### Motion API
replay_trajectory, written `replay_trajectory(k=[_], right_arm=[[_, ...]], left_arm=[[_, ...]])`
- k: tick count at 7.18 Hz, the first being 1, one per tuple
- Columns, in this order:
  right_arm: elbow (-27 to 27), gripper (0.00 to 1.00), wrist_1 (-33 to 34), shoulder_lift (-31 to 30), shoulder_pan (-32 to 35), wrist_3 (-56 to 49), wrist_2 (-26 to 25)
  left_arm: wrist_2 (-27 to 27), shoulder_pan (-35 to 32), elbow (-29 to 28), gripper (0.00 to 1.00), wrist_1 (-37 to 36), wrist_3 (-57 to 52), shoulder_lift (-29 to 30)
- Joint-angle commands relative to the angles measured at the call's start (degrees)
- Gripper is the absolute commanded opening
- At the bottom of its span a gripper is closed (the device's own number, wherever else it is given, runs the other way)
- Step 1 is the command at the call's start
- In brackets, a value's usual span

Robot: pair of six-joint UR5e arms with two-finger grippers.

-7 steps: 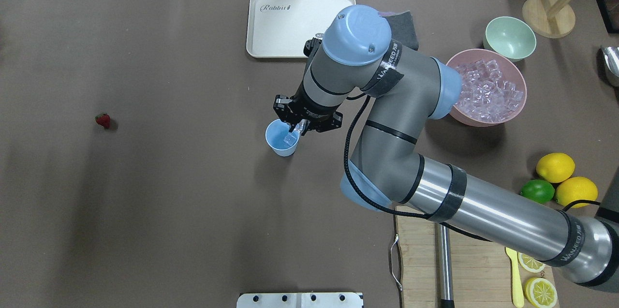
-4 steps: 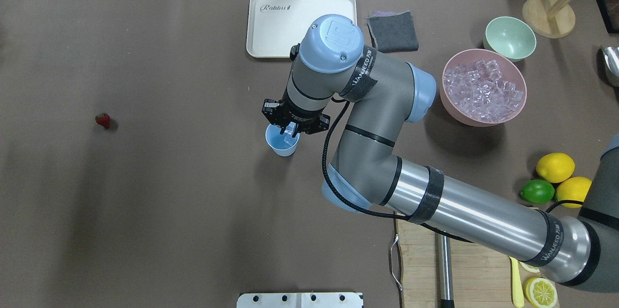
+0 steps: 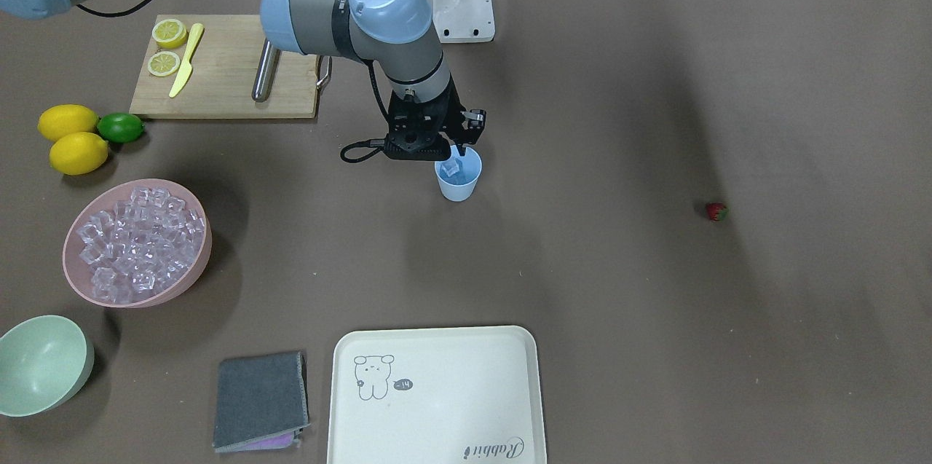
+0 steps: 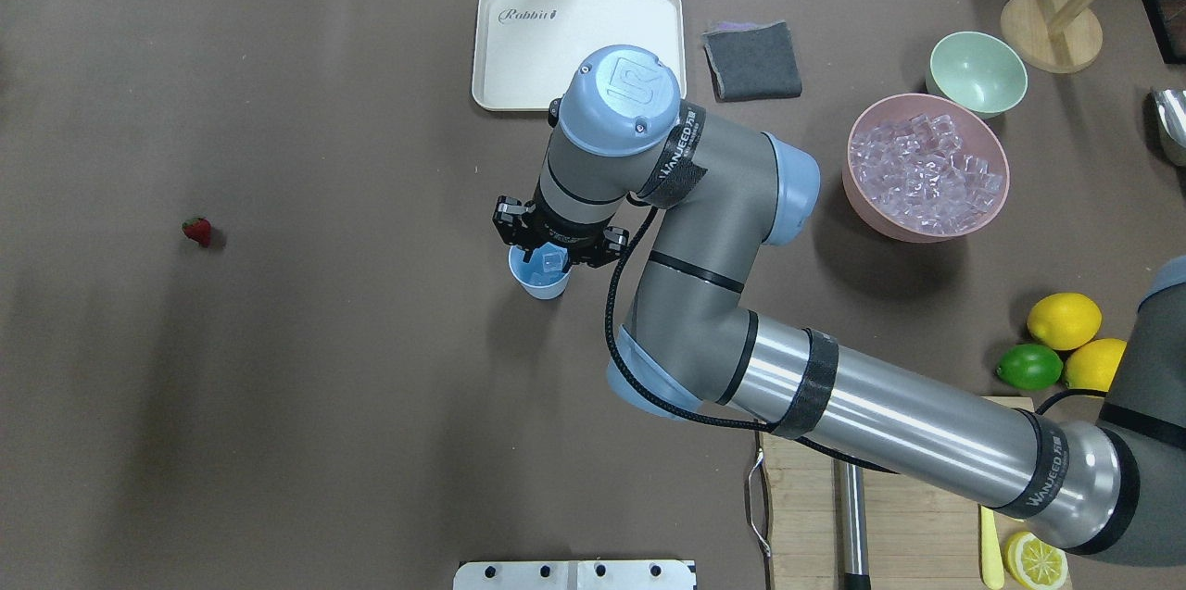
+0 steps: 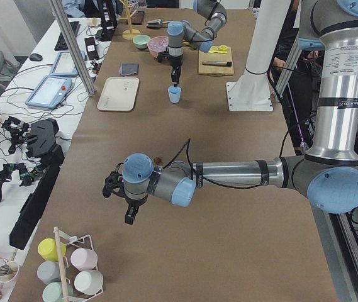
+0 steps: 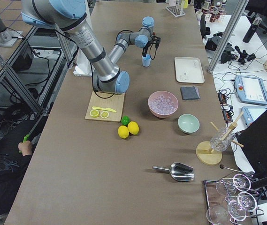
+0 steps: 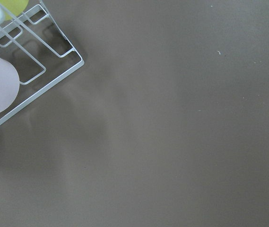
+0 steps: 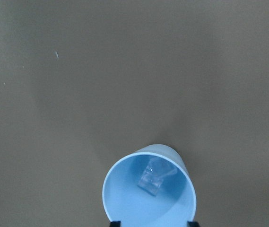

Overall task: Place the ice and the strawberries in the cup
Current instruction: 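Open the right gripper to drop the ice cube into the cup, then return the right gripper to the ice bowl while the left reaches for the strawberry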

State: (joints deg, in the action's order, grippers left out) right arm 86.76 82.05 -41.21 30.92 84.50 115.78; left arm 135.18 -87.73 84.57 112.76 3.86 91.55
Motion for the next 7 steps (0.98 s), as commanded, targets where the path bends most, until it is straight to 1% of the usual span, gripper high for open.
replay_trajectory(k=[1,2,3,4,5,6,7], right_arm=[[2.08,0.99,0.82,0.17,0.98,1.10,1.72],[5.84,0.99,2.83,-1.57,3.16,1.02,5.04],[10.75,0.99,6.51,-4.37,5.10,0.41,6.46],[15.32,0.99,6.80,-9.45,6.86,-0.99,7.17],[18.32,0.99,6.72,-14.11,9.49,-4.14,8.66],[19.22,0.99,6.55,-17.38,12.73,-8.17,10.33],[19.23,0.99,6.28,-20.02,15.55,-13.61,10.95]], left_arm=[[0.09,0.02,0.94,0.98,0.00,0.53,0.29],[0.17,0.02,3.21,0.98,-0.26,0.71,0.38],[1.83,1.06,6.28,0.98,-0.44,0.71,0.12],[4.89,2.03,8.05,0.98,-0.27,0.63,0.29],[4.57,5.43,9.72,0.98,0.95,0.45,-0.14],[5.70,6.25,11.13,0.98,2.53,1.58,-0.06],[5.54,11.30,12.88,0.98,2.55,13.42,0.37]])
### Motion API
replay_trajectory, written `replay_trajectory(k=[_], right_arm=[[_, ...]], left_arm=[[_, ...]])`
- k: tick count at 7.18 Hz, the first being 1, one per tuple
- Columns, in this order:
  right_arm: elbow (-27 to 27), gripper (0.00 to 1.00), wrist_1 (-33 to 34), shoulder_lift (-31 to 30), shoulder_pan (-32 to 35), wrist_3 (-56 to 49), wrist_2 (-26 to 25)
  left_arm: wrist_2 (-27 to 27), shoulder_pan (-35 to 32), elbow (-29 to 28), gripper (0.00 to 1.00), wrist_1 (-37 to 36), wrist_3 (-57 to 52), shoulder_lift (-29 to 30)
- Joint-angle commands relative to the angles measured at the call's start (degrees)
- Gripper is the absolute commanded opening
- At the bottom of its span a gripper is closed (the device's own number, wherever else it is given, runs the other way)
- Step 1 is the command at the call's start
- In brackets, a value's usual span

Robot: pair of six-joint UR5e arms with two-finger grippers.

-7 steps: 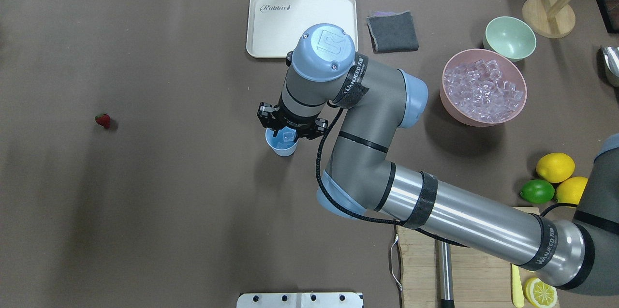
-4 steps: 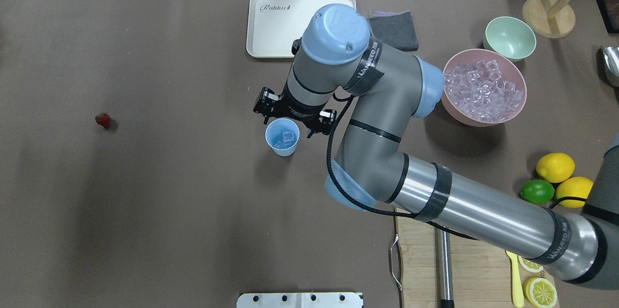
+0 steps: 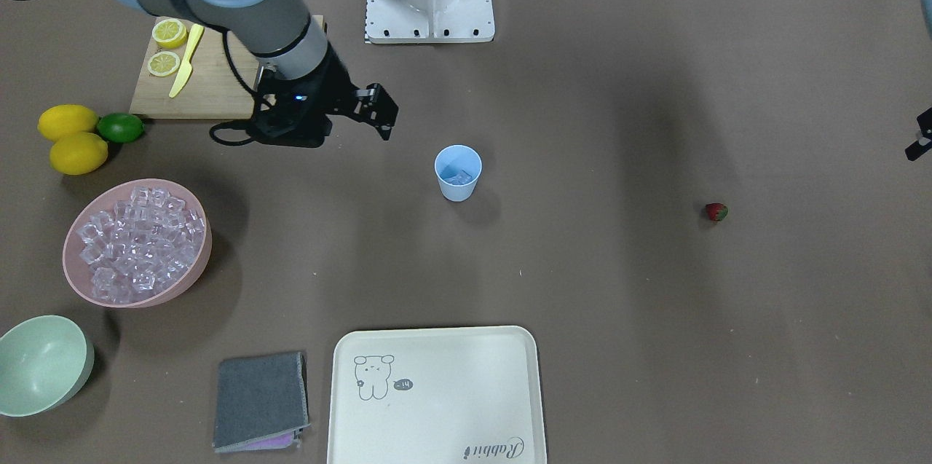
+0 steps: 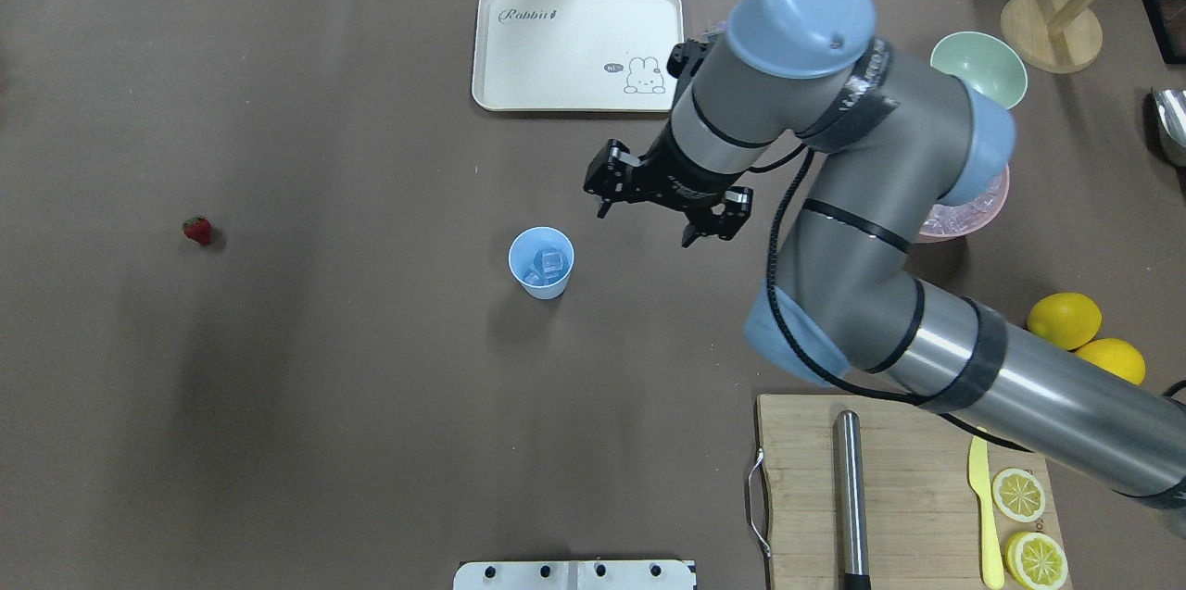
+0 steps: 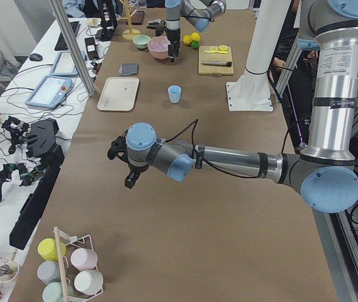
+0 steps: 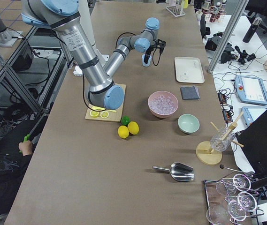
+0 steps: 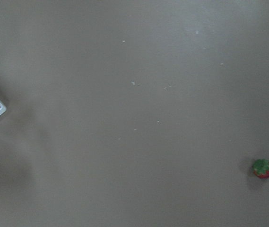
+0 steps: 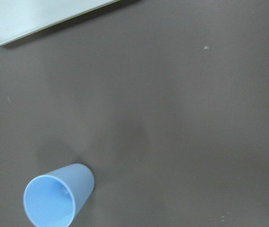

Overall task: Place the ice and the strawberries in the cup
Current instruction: 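Return the right gripper to the ice bowl while the left reaches for the strawberry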

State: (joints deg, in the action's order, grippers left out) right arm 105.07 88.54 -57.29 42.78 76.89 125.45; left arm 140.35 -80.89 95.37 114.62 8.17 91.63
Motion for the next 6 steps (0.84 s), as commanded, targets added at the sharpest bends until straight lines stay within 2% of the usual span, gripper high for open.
replay_trajectory(k=[1,2,3,5,6], right_arm=[[0.84,0.99,-0.21,-6.23,5.98,-10.05,1.46],[0.84,0.99,-0.21,-7.82,7.91,-13.31,2.33],[0.66,0.99,-0.21,-8.88,9.24,-15.26,3.12],[0.48,0.99,-0.21,-9.42,9.95,-16.25,3.13],[0.31,0.99,-0.21,-9.51,9.96,-16.33,3.04]], left_arm=[[-1.03,8.17,3.93,0.98,4.17,24.02,0.65],[-3.91,11.69,4.64,0.98,10.29,31.74,-0.31],[-7.42,13.55,5.26,0.98,14.79,33.82,-2.67],[-19.08,23.88,5.18,0.98,16.60,34.28,-2.69],[-22.10,27.16,5.09,0.98,16.51,36.71,-2.17]])
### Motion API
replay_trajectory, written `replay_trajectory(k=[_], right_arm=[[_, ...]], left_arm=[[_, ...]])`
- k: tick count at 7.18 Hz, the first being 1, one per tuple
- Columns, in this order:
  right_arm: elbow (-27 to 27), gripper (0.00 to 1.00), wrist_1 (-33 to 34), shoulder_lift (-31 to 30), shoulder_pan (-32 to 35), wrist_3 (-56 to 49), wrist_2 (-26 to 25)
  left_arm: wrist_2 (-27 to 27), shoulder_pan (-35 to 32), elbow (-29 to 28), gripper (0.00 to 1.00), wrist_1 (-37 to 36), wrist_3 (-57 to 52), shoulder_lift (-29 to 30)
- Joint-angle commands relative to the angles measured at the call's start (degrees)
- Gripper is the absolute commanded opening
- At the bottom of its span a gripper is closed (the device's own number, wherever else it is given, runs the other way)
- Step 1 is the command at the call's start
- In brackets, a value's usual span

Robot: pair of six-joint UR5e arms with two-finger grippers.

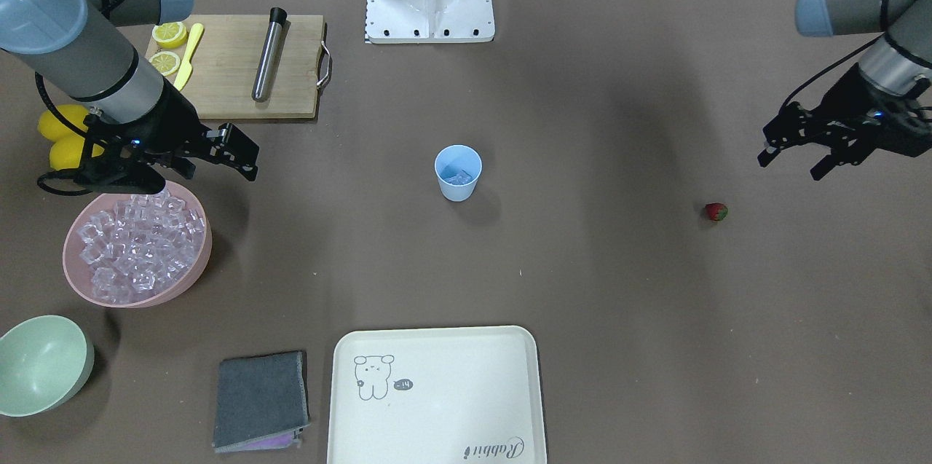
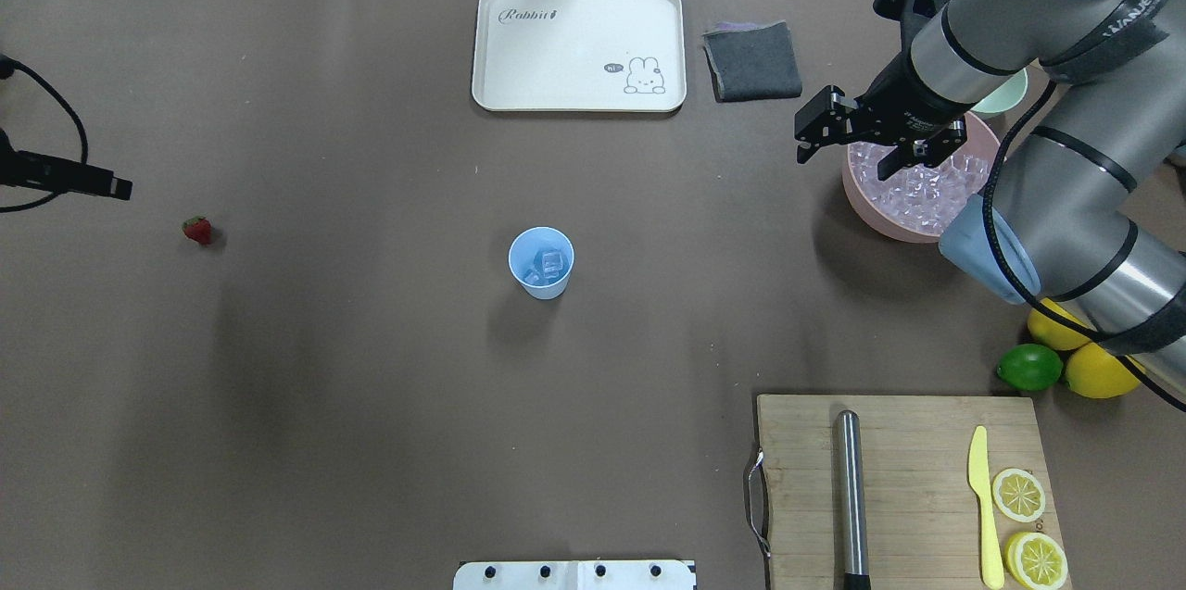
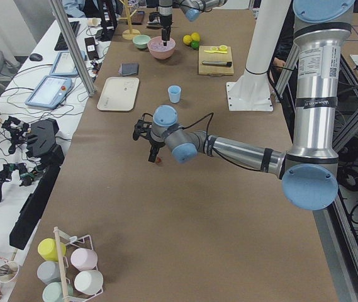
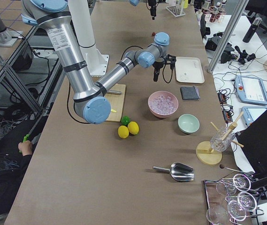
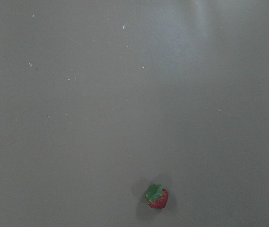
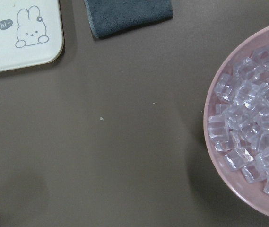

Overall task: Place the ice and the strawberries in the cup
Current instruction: 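Return the right gripper to the ice bowl while the left reaches for the strawberry, then lower the left gripper onto the red strawberry and grasp it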

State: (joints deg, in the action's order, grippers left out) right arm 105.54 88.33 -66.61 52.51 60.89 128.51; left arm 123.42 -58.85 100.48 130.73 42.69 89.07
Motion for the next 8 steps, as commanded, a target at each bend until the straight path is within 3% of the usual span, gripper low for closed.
replay_trajectory(k=[1,2,5,8], right_arm=[[-0.25,0.99,0.00,-0.62,0.22,-0.42,-0.10],[-0.16,0.99,0.00,-0.71,0.22,-0.33,-0.10],[-0.25,0.99,0.00,-1.07,0.13,-0.15,-0.10],[-1.04,0.99,0.00,-0.28,0.04,-0.16,-0.10]], left_arm=[[-9.04,8.46,-0.46,0.98,0.40,3.53,0.49],[-12.82,11.45,-1.07,0.98,0.40,3.63,0.66],[-13.21,11.92,-9.13,0.98,0.75,2.84,6.00],[-13.03,11.83,-10.57,0.93,1.02,-0.67,6.29]])
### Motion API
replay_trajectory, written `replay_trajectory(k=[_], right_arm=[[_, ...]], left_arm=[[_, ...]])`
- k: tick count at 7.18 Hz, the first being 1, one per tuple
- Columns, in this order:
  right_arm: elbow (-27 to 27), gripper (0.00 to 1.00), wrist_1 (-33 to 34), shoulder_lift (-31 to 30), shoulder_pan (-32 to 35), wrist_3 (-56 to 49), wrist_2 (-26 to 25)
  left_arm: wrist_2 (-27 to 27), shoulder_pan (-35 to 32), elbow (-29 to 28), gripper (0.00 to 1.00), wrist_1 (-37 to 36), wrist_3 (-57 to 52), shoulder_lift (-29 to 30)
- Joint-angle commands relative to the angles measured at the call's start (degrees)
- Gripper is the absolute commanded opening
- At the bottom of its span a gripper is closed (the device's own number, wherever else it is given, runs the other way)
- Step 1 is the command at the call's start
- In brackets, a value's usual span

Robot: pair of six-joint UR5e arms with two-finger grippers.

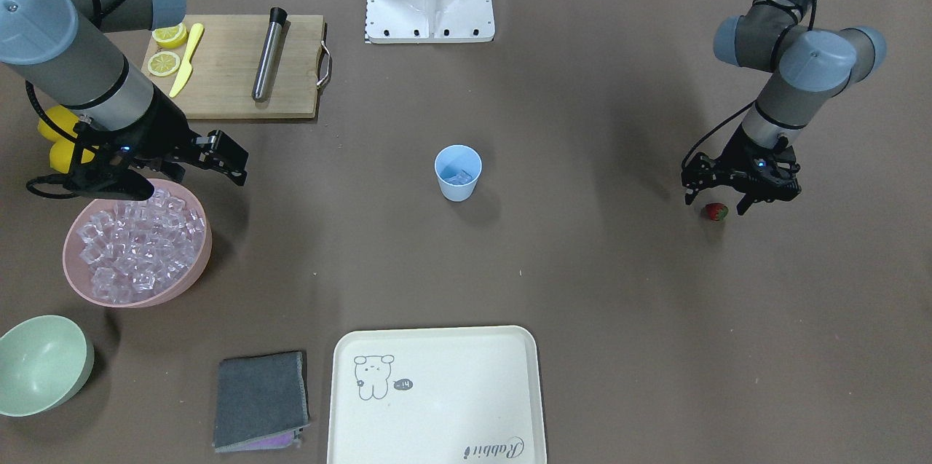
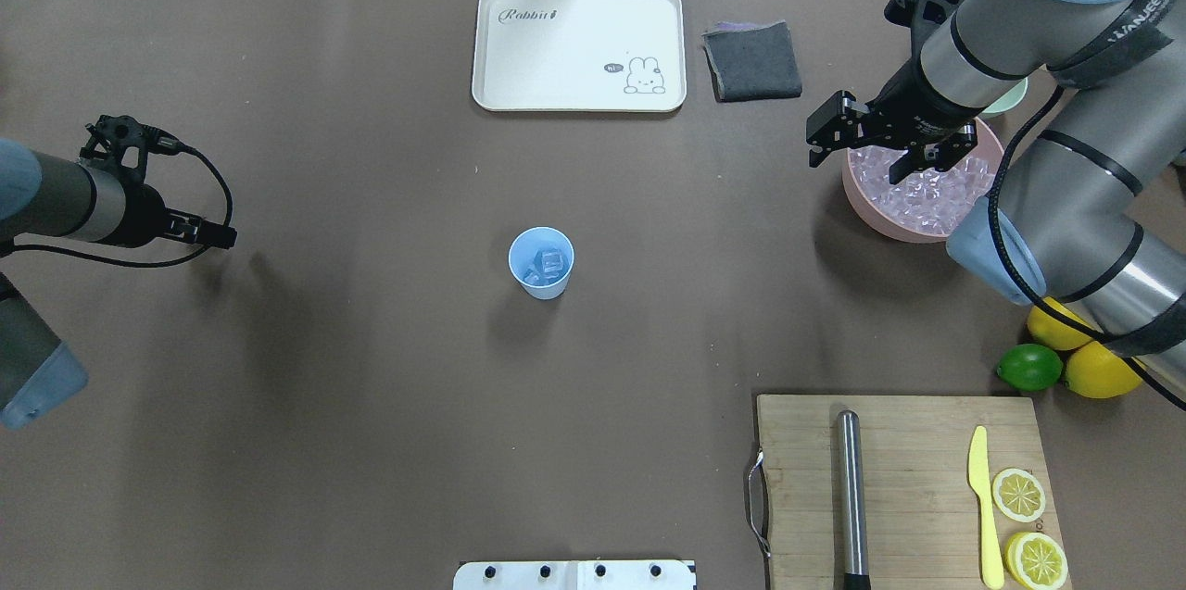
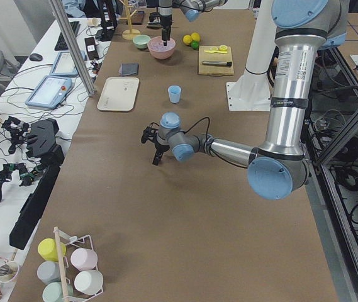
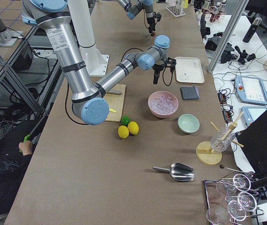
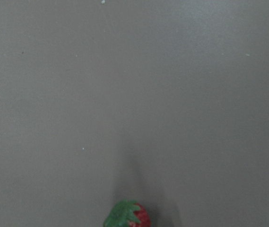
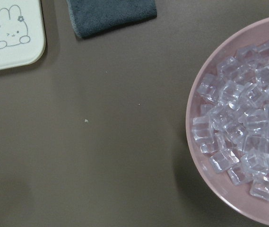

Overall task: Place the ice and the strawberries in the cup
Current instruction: 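Lower the left gripper onto the red strawberry and grasp it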

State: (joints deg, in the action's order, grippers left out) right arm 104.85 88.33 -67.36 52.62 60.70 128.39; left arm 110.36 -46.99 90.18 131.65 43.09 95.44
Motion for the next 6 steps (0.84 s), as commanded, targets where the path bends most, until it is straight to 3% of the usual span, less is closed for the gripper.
replay_trajectory(k=[1,2,3,6], right_arm=[[-0.35,0.99,0.00,0.56,-0.06,0.03,0.02],[-0.44,0.99,0.00,0.65,-0.06,-0.05,-0.07],[-0.35,0.99,0.00,0.74,-0.15,0.03,-0.07],[-0.35,0.99,0.00,0.83,-0.06,0.03,0.02]], left_arm=[[0.03,-0.12,-0.27,0.61,1.22,-1.08,-0.51],[0.29,-0.38,-0.53,0.21,1.67,-1.87,-0.52],[0.56,-0.64,-0.53,0.00,1.68,-2.92,-0.52],[1.52,-5.36,1.13,0.00,1.85,-5.71,-0.17]])
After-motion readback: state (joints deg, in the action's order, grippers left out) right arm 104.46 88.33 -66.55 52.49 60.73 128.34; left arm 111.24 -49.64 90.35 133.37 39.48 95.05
